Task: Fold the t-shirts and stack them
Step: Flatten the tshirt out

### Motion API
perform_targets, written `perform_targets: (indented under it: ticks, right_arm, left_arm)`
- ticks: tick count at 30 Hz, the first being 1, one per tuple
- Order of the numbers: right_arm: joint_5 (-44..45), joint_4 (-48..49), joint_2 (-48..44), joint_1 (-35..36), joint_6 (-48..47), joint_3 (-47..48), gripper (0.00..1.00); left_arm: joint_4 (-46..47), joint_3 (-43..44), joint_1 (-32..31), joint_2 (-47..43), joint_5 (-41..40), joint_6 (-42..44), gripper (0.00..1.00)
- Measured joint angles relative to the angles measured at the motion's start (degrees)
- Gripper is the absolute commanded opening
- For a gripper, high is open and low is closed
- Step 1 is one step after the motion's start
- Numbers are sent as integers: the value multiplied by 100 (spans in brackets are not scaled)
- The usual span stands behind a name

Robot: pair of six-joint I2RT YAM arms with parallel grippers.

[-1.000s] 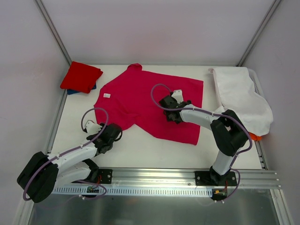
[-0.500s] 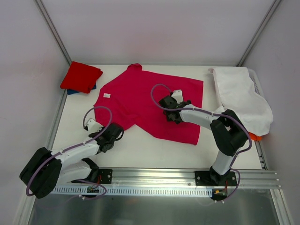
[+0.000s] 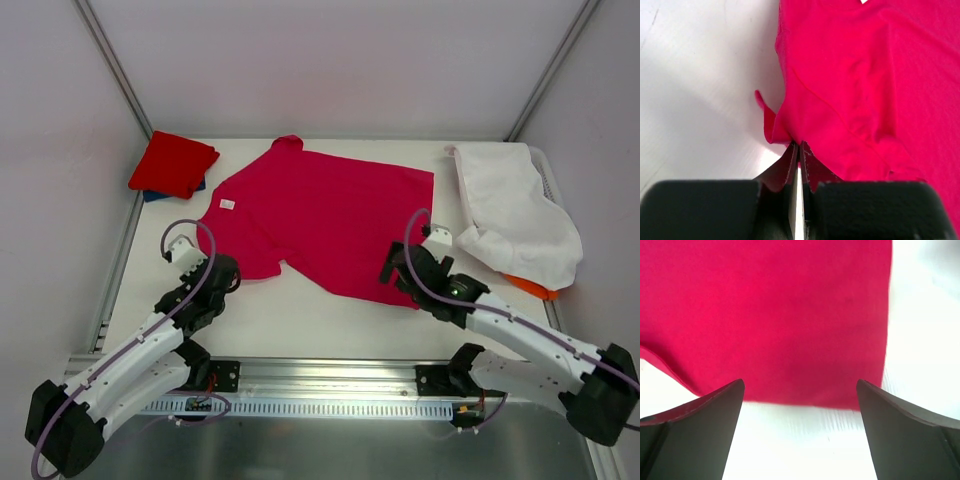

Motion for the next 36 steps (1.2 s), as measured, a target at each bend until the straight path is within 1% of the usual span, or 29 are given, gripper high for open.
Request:
perform_targets:
  ticks: [6, 8, 11, 12, 14, 18, 20, 25, 26, 27, 28, 30, 31, 32, 33, 36]
  right_arm:
    - [-219, -151, -1753, 44, 1093, -1545, 99]
    - [-205, -280, -2155, 42, 1421, -1799, 99]
    - [-153, -328, -2483, 42, 1816, -2004, 99]
    - [-146, -356, -2479, 26, 1923, -2017, 99]
    - [-133, -422, -2162, 2, 2114, -1985, 99]
    - [-219, -431, -929, -72, 2334, -1773, 100]
    - [-295, -323, -525, -136, 2393, -1759, 99]
    - [-435, 166, -374, -476, 2363, -1746, 99]
    - [-479, 304, -376, -579, 2345, -1775, 94]
    - [-509, 417, -391, -645, 2323, -1801, 91]
    - [-542, 516, -411, -713, 2310, -1834, 82]
    - [-625, 671, -476, -824, 2273, -1915, 74]
    - [-669, 715, -507, -872, 2258, -1952, 63]
    - [-704, 745, -544, -918, 2227, -1985, 59]
    - [-774, 752, -573, -955, 2216, -2022, 51]
    - [-850, 758, -632, -1034, 2199, -2111, 36]
  left_arm:
    - [-13, -2, 170, -107, 129, 402, 0]
    - [-15, -2, 170, -52, 197, 417, 0]
    - [-20, -2, 170, 61, 247, 420, 0]
    - [-24, -2, 170, 87, 260, 426, 0]
    - [-42, -2, 170, 107, 293, 446, 0]
    - [-55, -2, 170, 116, 350, 525, 0]
    - [-52, -2, 170, 114, 358, 555, 0]
    - [-57, -2, 170, -44, 391, 590, 0]
    - [-57, -2, 170, -79, 391, 595, 0]
    - [-55, -2, 170, -103, 391, 599, 0]
    - [-57, -2, 170, -114, 393, 599, 0]
    - [-57, -2, 170, -111, 400, 597, 0]
    - [-57, -4, 170, -109, 404, 595, 0]
    - [-57, -4, 170, -109, 411, 595, 0]
    - [-57, -4, 170, -105, 413, 595, 0]
    - [-57, -4, 170, -72, 422, 592, 0]
